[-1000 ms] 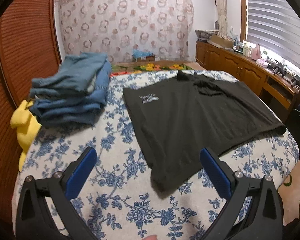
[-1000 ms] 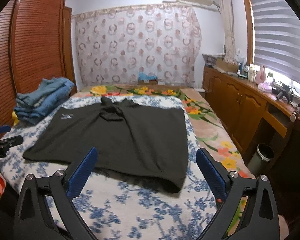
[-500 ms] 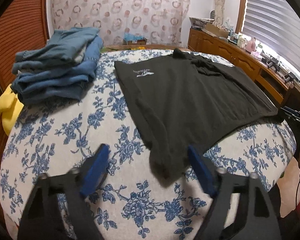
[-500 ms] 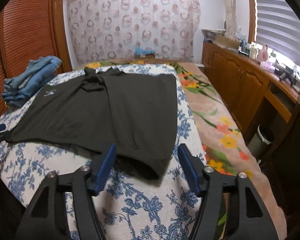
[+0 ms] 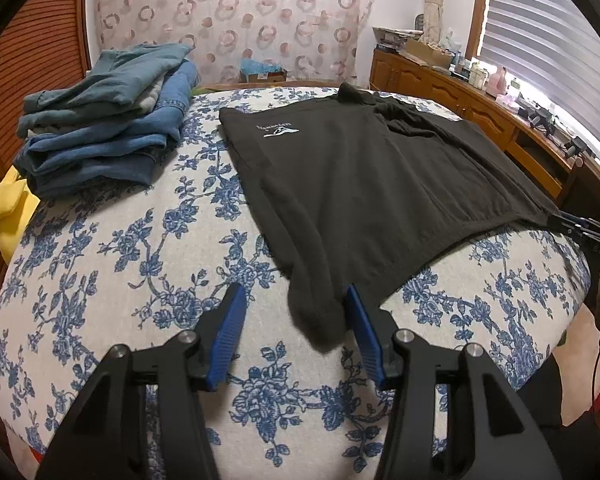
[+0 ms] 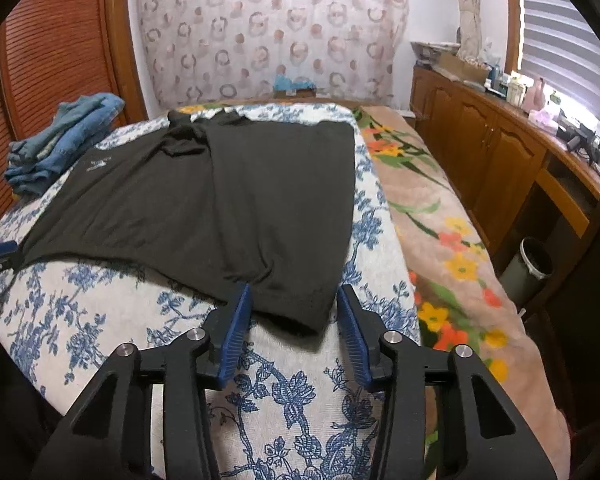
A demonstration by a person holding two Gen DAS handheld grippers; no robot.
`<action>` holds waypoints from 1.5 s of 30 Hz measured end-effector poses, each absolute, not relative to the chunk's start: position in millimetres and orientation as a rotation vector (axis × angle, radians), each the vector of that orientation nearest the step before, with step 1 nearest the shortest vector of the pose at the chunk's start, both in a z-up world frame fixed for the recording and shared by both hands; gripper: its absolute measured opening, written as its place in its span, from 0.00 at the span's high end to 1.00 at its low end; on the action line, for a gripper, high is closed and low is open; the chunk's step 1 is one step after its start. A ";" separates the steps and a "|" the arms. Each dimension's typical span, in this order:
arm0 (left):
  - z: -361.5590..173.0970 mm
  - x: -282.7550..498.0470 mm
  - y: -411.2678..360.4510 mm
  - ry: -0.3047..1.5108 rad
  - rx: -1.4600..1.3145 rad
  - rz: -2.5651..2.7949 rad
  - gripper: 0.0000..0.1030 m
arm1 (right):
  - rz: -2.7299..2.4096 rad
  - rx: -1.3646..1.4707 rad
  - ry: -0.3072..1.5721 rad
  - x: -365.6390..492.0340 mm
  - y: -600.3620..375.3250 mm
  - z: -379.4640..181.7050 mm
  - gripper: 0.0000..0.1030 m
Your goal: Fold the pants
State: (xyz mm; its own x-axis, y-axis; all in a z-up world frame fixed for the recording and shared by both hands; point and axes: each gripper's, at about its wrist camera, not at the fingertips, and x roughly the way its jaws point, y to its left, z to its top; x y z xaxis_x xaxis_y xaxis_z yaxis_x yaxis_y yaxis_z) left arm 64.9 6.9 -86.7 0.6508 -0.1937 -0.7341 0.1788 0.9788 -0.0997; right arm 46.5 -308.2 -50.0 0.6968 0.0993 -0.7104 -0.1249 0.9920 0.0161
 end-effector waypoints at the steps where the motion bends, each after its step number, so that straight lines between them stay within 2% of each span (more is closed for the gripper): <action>1: -86.2 64.2 7.1 0.835 -0.022 -0.217 0.55 | 0.130 -0.030 0.790 47.0 -307.3 -50.5 0.63; 4: -84.9 63.6 6.6 0.838 -0.024 -0.232 0.61 | 0.137 -0.032 0.791 47.7 -306.2 -49.7 0.66; 7: -83.7 63.9 2.9 0.838 -0.030 -0.252 0.75 | 0.142 -0.030 0.793 48.4 -305.3 -49.4 0.69; 9: -82.6 63.1 -0.9 0.837 -0.024 -0.267 0.85 | 0.146 -0.029 0.792 48.7 -305.3 -49.1 0.73; 11: -81.4 62.9 -2.4 0.834 -0.016 -0.274 0.92 | 0.153 -0.028 0.791 49.0 -304.9 -49.0 0.82; 12: -80.9 63.3 -1.3 0.835 -0.020 -0.271 0.94 | 0.162 -0.026 0.792 49.4 -304.4 -49.3 0.83; 14: -80.0 64.4 1.2 0.839 -0.031 -0.274 0.96 | 0.166 -0.030 0.794 50.4 -302.7 -48.7 0.89; 19: -72.4 66.7 7.2 0.831 -0.034 -0.277 0.98 | 0.191 -0.029 0.795 51.6 -299.6 -39.8 0.94; 34: -34.3 39.5 47.6 0.770 -0.074 -0.251 0.99 | 0.280 -0.062 0.761 23.7 -270.0 -1.0 0.94; 45: -48.9 18.9 59.6 0.815 -0.092 -0.245 0.99 | 0.319 -0.076 0.796 -0.6 -256.0 -2.1 0.94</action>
